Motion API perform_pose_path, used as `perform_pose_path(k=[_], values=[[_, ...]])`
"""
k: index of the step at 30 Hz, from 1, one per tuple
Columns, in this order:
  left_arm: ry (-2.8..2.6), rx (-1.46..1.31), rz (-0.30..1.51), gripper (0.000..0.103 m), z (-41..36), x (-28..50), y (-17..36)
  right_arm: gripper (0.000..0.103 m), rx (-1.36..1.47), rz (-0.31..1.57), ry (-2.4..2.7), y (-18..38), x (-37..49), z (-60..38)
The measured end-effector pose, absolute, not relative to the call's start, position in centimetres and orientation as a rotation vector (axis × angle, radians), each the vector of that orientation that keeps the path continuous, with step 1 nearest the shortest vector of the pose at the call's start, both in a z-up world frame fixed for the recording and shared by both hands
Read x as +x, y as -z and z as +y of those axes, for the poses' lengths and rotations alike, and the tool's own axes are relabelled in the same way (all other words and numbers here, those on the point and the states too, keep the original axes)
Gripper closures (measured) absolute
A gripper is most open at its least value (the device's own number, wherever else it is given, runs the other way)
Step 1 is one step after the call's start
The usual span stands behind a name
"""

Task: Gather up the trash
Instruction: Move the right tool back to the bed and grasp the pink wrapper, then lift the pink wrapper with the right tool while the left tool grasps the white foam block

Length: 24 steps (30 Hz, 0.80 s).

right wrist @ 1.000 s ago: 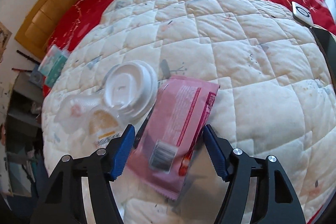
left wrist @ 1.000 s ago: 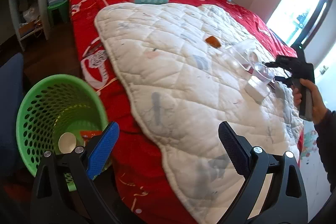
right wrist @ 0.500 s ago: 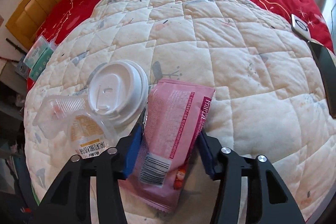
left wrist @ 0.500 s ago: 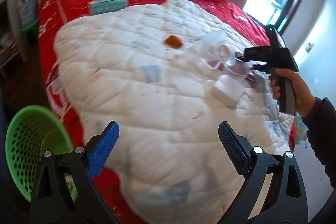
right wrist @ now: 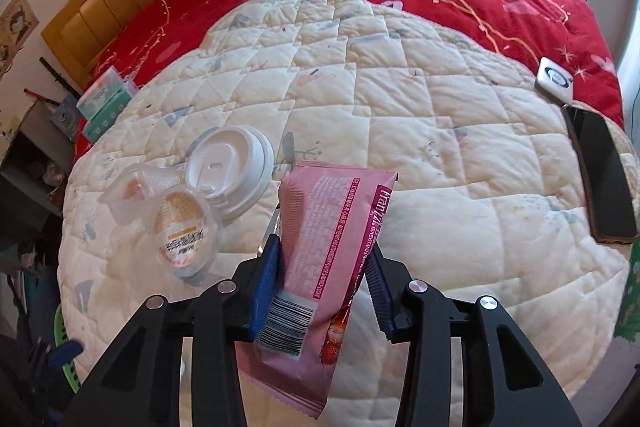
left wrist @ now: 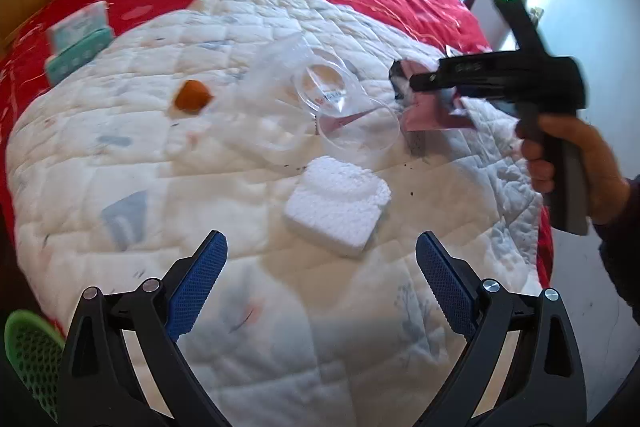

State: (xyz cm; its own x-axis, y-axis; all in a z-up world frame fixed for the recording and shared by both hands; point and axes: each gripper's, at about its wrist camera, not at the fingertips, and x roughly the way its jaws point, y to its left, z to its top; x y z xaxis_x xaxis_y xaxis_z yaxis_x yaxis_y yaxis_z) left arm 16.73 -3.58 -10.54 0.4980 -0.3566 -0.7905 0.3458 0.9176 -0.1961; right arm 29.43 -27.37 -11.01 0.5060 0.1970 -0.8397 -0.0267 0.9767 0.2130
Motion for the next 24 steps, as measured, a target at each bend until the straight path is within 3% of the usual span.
perform_pose_path(k=[10, 15, 18, 20, 24], values=[[0.455, 0.025, 0.995, 0.009, -5.9, 19.3, 12.7, 0.062, 0.14, 0.976, -0.157, 8.9, 26.8, -29.1], [0.455, 0.019, 0.983, 0.013, -6.2, 19.6, 13.0, 0.071, 0.14, 0.955, -0.182, 7.9, 25.5, -29.6], [0.451, 0.026, 0.986, 0.021, -6.4, 19.7, 13.3, 0.074, 0.129, 0.948, -0.188, 7.6, 24.8, -29.7], [0.447, 0.022, 0.998, 0.032, -6.4, 19.8, 13.5, 0.075, 0.125, 0.948, -0.192, 7.6, 24.5, -29.6], [0.435, 0.003, 0.981, 0.035, -6.0, 19.6, 13.5, 0.079, 0.141, 0.95, -0.204, 7.7, 24.1, -29.8]])
